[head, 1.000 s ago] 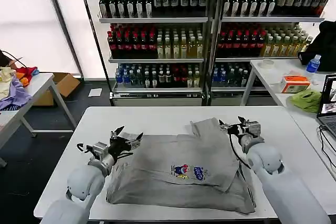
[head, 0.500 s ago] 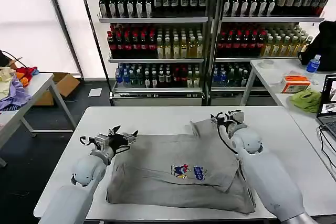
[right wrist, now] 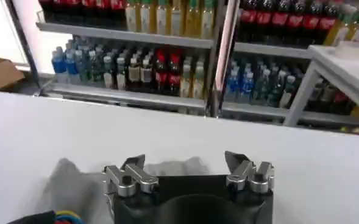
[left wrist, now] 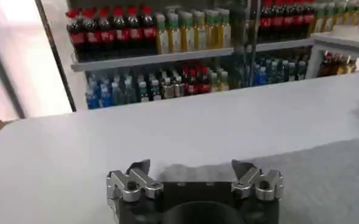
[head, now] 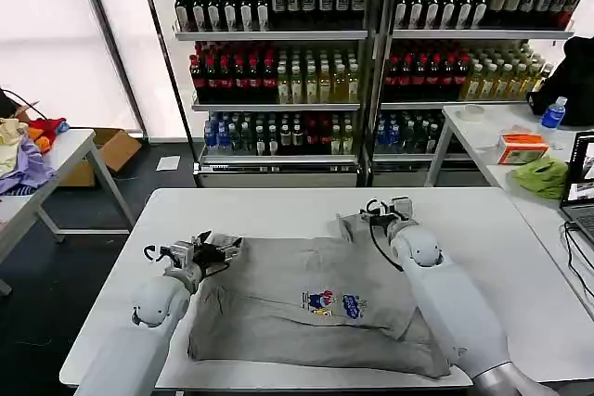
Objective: Fold and organize the clothes.
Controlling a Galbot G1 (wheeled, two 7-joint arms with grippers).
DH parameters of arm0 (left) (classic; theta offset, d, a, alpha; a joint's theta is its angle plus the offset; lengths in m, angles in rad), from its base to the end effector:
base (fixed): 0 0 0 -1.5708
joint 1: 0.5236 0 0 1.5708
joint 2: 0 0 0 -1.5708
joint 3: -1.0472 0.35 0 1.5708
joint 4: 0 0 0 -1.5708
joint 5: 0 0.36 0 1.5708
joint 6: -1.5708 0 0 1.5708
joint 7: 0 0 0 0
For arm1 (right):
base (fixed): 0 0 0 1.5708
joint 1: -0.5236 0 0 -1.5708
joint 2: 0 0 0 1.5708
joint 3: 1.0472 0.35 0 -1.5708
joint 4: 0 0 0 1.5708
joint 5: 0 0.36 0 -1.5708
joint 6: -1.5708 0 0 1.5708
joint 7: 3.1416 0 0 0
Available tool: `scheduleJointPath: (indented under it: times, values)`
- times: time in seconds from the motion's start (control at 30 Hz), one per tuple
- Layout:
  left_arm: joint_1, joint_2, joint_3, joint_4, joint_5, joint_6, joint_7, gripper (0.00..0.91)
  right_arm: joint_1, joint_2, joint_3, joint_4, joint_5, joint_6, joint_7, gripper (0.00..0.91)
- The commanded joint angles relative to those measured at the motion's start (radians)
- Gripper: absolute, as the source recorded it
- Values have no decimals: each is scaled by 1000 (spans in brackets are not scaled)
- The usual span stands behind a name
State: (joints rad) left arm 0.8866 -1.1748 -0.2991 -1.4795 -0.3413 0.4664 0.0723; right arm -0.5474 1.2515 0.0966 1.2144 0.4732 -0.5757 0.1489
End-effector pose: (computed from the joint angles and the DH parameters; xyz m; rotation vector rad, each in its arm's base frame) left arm 0.4064 0.0740 -0.3232 -0.2984 -2.6475 -0.1355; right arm 0.5070 -0.0166 -0.2877 0.1488 -2.5795 0.1437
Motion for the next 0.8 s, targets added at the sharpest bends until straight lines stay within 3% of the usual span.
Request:
scheduleJointPath:
  times: [0.03,0.2,0.23,0.27,0.3,0.33,0.37,0.4,0.43,0.8]
  values:
    - [0,-7,-3,27,2,2,0,907,-1,21,-7,-30,-14,-2,-1,907]
    - [16,-16,-2,27,11,2,-3,867,-17,25,2,-30,-17,-2,4,907]
    - [22,-16,0,26,15,2,-3,685,-21,26,7,-27,-17,-2,4,836]
    - [27,-18,3,25,20,2,-3,584,-28,27,10,-24,-17,-2,6,766]
    - [29,-22,3,25,21,2,-2,504,-34,27,12,-22,-18,-2,7,675]
    - [30,-27,2,27,22,3,-3,333,-39,28,15,-19,-18,-2,10,504]
    - [29,-32,2,31,21,4,-2,151,-45,28,18,-15,-19,-2,11,393]
    - [30,-33,2,32,22,4,-2,20,-48,27,20,-13,-18,-2,12,91]
    - [30,-36,3,33,23,6,-1,0,-52,26,21,-11,-18,-2,13,0]
    - [54,-36,-6,12,22,6,-2,0,-103,4,36,49,-24,0,17,0]
